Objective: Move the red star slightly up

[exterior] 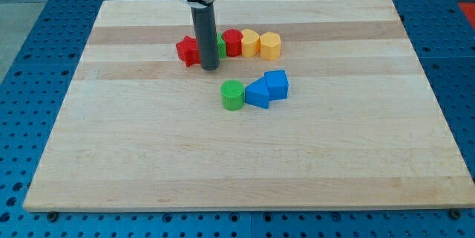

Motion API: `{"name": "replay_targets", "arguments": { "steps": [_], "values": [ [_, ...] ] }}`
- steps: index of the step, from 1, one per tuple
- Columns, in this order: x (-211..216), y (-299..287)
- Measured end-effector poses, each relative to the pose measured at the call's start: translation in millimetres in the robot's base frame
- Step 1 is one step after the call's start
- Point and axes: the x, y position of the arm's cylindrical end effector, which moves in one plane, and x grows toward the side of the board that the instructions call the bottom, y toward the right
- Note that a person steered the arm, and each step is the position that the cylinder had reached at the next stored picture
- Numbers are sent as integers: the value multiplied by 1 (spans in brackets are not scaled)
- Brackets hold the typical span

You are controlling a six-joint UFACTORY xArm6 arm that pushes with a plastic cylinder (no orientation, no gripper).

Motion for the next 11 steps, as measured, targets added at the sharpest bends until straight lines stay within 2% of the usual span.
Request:
{"name": "replay_targets", "arguments": {
  "steps": [5,9,11],
  "values": [
    [7,-22],
    [-10,-25],
    [1,-22]
  ]
}}
